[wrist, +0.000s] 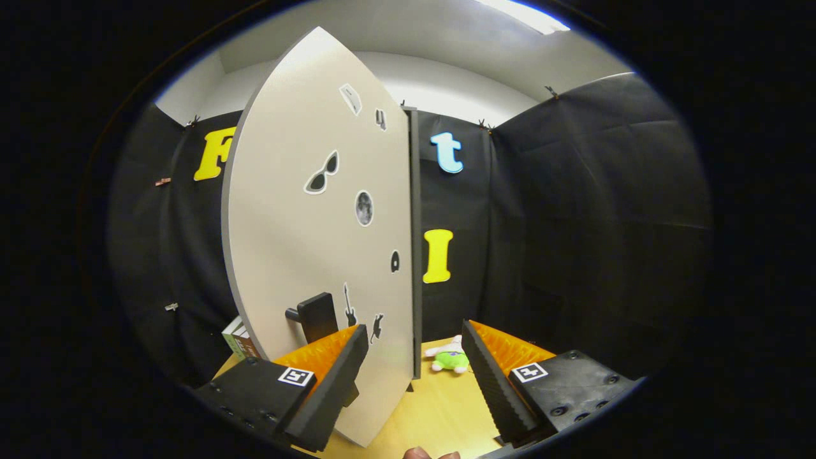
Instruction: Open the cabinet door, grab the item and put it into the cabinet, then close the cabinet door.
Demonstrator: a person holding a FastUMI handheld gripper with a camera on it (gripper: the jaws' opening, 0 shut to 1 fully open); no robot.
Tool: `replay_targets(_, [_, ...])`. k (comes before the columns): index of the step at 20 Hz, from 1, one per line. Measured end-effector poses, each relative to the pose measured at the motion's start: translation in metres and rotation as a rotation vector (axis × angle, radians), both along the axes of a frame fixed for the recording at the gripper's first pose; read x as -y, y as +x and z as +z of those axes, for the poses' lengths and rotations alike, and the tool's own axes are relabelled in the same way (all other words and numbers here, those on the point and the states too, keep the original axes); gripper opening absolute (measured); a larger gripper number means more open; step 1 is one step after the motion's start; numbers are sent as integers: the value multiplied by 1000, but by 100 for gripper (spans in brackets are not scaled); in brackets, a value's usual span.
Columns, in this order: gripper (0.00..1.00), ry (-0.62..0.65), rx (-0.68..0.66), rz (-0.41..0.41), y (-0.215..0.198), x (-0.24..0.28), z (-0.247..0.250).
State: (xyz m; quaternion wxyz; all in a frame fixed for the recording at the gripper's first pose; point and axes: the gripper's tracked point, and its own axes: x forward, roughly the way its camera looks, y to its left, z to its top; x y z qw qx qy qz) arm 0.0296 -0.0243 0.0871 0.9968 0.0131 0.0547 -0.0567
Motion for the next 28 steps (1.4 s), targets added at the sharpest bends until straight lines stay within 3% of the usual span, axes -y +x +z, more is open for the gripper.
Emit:
replay_targets(7, [96,10,-19,145,18,-81,-4])
replay_targets(12, [96,1,-22,203,15,-106,-5])
replay_targets(28, [97,-17,4,168,21,-104,4])
